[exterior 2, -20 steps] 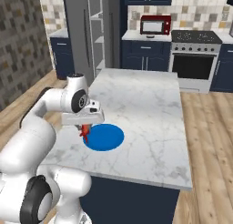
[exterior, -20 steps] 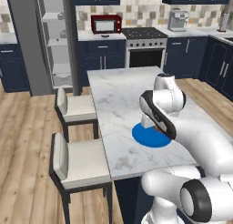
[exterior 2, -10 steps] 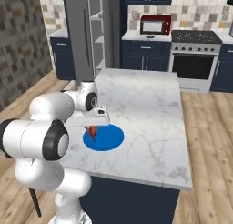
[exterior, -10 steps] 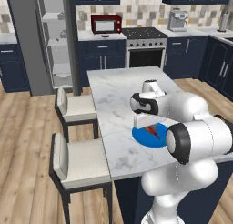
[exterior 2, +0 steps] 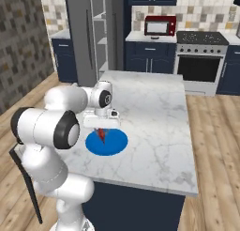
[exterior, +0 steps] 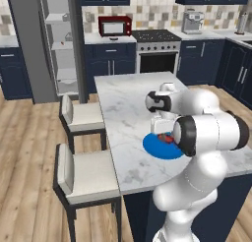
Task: Take the fish from the fridge and place it on the digital scale on the counter by the fridge. Wait a few seconds for a reading, then move it to the plate on the dining counter.
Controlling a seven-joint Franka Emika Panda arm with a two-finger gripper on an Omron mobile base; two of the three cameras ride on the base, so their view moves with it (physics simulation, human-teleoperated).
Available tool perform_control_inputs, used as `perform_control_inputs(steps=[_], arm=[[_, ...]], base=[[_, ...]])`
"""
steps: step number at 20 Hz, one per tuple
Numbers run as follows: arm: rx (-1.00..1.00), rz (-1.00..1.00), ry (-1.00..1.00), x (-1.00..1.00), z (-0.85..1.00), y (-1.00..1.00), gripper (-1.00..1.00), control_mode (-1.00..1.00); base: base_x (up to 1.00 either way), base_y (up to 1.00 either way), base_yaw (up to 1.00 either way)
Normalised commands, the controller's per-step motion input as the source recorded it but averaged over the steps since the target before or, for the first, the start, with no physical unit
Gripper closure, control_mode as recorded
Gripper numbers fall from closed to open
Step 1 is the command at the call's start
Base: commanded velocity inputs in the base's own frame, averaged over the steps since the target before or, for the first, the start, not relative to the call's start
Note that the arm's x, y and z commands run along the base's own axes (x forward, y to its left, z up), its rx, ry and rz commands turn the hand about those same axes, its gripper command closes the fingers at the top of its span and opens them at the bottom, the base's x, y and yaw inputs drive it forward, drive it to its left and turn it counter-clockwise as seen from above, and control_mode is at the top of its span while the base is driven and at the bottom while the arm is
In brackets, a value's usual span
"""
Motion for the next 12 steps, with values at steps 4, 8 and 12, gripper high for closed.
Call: perform_control_inputs(steps=[4,8,12], arm=[[0.09,0.0,0.0,0.04,-0.23,0.0,1.0,-1.0],[0.02,0.0,-0.01,0.52,-0.12,-0.02,1.0,-1.0],[0.0,0.0,-0.06,0.45,-0.33,-0.04,1.0,-1.0]], base=[[0.0,0.0,0.0],[0.0,0.0,0.0],[0.0,0.0,0.0]])
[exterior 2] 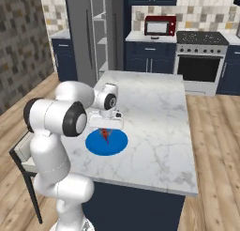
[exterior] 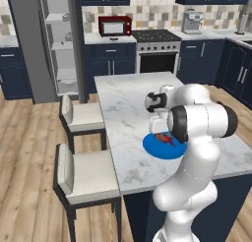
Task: Take the fish from the fridge and place it on the digital scale on the counter by the fridge. Wait a few seconds for a reading, then move it to the plate on the dining counter.
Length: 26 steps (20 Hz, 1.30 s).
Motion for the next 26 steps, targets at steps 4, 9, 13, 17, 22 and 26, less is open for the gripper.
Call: perform_control_inputs(steps=[4,9,13,17,22,26], arm=[[0.0,0.0,-0.03,0.2,-0.38,-0.05,1.0,-1.0],[0.0,0.0,0.0,0.0,-0.07,-0.06,1.0,-1.0],[0.0,0.0,0.0,0.0,0.0,0.0,-1.0,-1.0],[0.0,0.0,0.0,0.0,0.0,0.0,-1.0,-1.0],[0.0,0.0,0.0,0.0,0.13,0.0,-1.0,-1.0],[0.0,0.0,0.0,-0.39,0.53,0.0,-1.0,-1.0]], base=[[0.0,0.0,0.0],[0.0,0.0,0.0],[0.0,0.0,0.0],[0.0,0.0,0.0],[0.0,0.0,0.0],[0.0,0.0,0.0]])
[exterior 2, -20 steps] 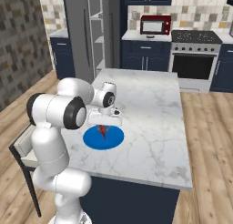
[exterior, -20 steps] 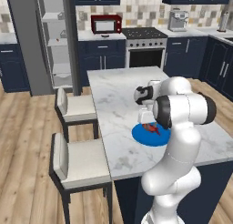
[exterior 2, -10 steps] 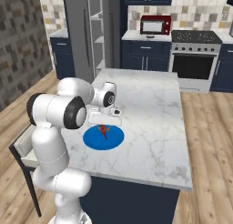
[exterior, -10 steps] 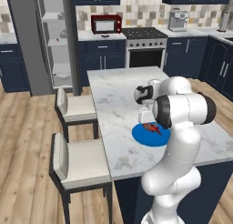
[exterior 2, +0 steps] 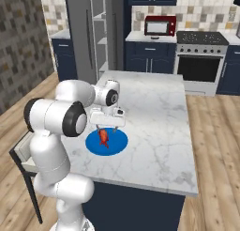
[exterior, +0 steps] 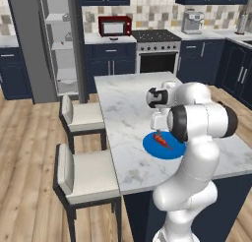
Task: Take the fish from the fridge and place it on the digital scale on the counter by the fridge. Wait a few seconds for a reading, then move it to the plate on the dining counter.
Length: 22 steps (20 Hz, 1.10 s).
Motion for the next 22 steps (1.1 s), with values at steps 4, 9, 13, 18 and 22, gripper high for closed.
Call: perform_control_inputs(steps=[4,9,13,18,22], arm=[[0.0,0.0,-0.04,-0.94,0.69,0.0,-1.0,-1.0],[0.0,0.0,-0.04,-1.0,0.63,0.0,-1.0,-1.0],[0.0,0.0,-0.06,-1.0,0.67,0.0,-1.0,-1.0],[0.0,0.05,-0.2,-1.0,0.84,0.0,-1.0,-1.0],[0.0,0.09,-0.34,-1.0,0.9,0.0,-1.0,-1.0]], base=[[0.0,0.0,0.0],[0.0,0.0,0.0],[0.0,0.0,0.0],[0.0,0.0,0.0],[0.0,0.0,0.0]])
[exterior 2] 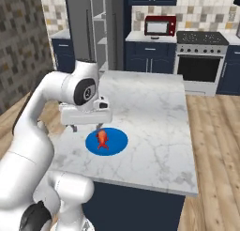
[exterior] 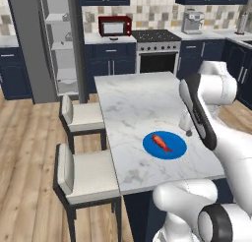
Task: Take the fish from the fridge and place it on the digital scale on the counter by the fridge. Wait a few seconds for a reading, then move it to the plate on the dining counter.
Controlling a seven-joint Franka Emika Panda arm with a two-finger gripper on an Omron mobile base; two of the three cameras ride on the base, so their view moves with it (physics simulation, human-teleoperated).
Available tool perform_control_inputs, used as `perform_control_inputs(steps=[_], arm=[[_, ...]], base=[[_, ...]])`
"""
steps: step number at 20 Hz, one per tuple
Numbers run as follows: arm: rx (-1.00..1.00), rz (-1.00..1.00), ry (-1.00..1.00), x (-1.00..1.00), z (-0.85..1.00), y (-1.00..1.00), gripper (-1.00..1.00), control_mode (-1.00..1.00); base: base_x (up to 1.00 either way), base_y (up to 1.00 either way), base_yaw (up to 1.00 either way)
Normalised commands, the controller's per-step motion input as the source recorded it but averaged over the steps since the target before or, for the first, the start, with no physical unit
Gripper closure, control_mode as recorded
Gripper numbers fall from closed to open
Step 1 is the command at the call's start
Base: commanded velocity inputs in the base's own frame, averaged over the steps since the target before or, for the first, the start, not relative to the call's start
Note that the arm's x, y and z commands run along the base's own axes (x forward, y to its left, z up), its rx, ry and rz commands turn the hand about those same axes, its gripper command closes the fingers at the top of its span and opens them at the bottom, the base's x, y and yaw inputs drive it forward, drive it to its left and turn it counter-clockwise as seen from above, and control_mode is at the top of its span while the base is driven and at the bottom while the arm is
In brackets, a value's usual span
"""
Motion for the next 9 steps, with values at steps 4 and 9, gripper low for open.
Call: perform_control_inputs(steps=[4,9], arm=[[0.05,0.03,-0.24,-0.39,0.26,-0.01,-1.0,-1.0],[0.0,0.0,0.0,0.0,0.0,0.0,-1.0,-1.0]], base=[[0.0,0.0,0.0],[0.0,0.0,0.0]])
